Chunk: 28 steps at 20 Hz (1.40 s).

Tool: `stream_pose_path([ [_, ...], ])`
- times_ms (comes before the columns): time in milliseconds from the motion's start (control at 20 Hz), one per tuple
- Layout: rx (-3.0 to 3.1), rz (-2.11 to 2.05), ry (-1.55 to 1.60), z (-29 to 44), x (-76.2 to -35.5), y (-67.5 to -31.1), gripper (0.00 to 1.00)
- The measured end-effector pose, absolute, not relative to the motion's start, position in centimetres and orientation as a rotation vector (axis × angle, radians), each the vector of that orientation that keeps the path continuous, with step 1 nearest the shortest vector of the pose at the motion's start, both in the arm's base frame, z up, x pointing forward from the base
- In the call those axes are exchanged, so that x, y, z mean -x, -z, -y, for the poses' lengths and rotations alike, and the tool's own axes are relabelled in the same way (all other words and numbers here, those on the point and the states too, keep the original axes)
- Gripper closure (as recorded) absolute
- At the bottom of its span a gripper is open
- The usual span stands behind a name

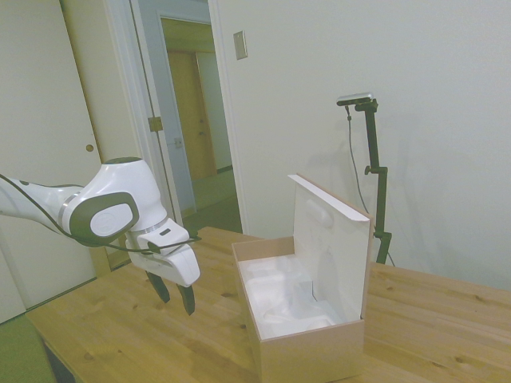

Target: Close the box

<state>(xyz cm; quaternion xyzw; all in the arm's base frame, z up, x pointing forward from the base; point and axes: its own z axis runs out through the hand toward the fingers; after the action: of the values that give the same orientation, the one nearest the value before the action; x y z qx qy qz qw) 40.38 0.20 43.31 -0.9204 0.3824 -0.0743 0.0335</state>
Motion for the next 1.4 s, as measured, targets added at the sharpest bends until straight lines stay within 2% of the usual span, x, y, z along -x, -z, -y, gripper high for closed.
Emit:
stream_pose_path([
  [200,2.812,-1.204,0.207,-0.2,-40.5,-43.4,0.0],
  [350,2.788,-1.198,0.247,-0.4,-40.5,-44.9,0.0],
  [700,2.713,-1.148,0.445,-1.2,-37.3,-53.5,0.0],
  [950,2.63,-1.161,0.52,-0.1,-36.0,-57.5,0.0],
  [1150,2.553,-1.184,0.577,1.6,-35.9,-61.0,0.0],
  [1400,2.449,-1.23,0.643,5.8,-34.6,-67.0,0.0],
])
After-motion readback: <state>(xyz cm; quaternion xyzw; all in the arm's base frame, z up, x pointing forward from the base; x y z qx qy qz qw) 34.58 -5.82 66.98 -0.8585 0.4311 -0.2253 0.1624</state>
